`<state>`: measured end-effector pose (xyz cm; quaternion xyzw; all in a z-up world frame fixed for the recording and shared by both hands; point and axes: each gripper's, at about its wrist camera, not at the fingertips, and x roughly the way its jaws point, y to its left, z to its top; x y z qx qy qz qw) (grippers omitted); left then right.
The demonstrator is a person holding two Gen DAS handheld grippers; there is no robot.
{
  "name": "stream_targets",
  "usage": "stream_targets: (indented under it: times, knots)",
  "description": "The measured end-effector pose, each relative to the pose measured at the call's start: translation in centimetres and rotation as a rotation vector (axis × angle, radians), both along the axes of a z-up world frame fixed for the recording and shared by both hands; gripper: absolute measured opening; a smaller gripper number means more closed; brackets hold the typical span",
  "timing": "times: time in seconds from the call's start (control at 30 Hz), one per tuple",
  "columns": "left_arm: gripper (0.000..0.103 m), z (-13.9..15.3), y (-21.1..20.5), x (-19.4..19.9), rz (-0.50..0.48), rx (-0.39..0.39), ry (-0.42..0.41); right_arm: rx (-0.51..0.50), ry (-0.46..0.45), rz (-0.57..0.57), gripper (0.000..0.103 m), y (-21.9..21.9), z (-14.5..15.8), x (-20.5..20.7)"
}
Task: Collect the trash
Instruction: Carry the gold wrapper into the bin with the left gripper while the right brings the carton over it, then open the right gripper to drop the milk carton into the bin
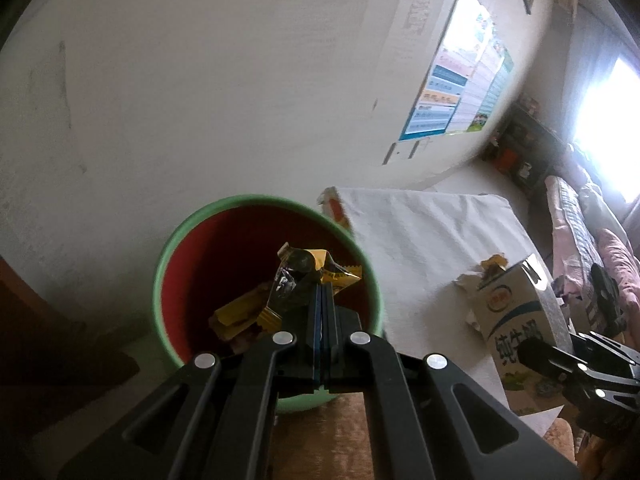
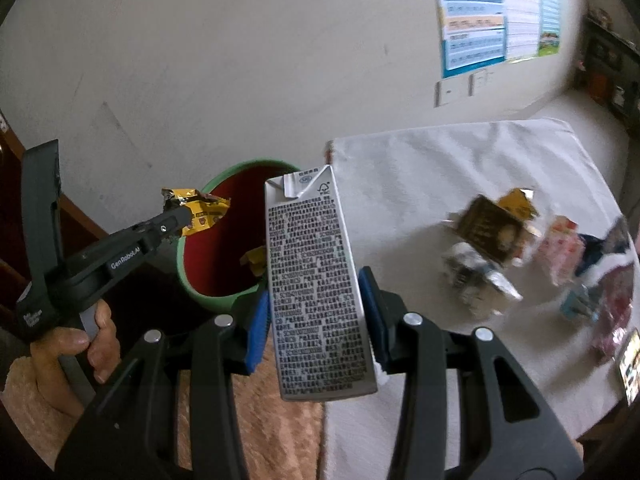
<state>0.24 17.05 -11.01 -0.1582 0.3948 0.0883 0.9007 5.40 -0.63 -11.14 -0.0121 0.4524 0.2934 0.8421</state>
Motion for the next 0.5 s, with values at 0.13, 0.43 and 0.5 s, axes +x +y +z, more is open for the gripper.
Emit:
stream_targets:
  times: [0.13,0.43,0.5]
  knots:
    - [0.000,-0.5,1.7,-0.3,0.047,-0.005,0.013,0.013,0.025,0.053,0.041,3.3,-0.6,1.4]
    - [0.000,-2.0,4.2,-1.0,0.112,-0.010,0.050,0.028,0.084,0.134,0.041,9.7,-1.9,3.5]
    - [0.000,-2.2,4.5,-0.9,0.116,-0.012,0.056,0.015,0.083,0.143,0.041,10.6,-2.1,3.5]
